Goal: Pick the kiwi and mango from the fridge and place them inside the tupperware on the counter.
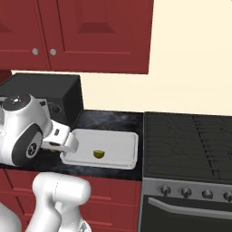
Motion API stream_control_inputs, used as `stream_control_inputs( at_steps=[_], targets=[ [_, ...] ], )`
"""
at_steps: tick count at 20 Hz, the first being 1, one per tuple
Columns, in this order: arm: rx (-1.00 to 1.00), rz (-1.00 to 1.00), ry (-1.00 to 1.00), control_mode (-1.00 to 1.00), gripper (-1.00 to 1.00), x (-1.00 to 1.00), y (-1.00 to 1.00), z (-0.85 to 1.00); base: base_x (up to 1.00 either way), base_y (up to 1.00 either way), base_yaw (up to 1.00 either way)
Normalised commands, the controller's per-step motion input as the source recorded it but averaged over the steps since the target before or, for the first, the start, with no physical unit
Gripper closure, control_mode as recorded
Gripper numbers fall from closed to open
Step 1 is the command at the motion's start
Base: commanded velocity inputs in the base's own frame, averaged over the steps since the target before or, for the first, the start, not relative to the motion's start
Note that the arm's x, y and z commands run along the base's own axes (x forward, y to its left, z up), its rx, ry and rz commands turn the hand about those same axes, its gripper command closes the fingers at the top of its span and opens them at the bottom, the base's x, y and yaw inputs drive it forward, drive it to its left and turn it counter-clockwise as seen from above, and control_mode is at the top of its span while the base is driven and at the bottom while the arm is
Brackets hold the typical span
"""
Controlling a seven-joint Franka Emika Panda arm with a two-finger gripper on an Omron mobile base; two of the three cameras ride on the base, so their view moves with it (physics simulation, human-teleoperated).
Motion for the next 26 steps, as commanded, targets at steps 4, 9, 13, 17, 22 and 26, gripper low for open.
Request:
stream_control_inputs(
  at_steps=[4, 9, 13, 17, 22, 26],
  targets=[
    [0.0, 0.0, 0.04, -1.0, 1.0, 0.49, 0.0, -0.29, 0.0, 0.0, 0.0],
    [0.0, 0.0, 0.04, -1.0, 1.0, 0.49, 0.0, -0.35, 0.0, 0.0, 0.0],
    [0.0, 0.0, 0.02, -1.0, 1.0, 0.4, 0.0, -0.46, 0.0, 0.0, 0.0],
    [0.0, 0.0, 0.0, -1.0, 1.0, 0.42, 0.0, -0.42, 0.0, 0.0, 0.0],
    [0.0, 0.0, 0.0, -1.0, 1.0, 0.47, 0.0, -0.3, 0.0, 0.0, 0.0],
    [0.0, 0.0, 0.0, -1.0, 1.0, 0.49, 0.0, -0.28, 0.0, 0.0, 0.0]
  ],
)
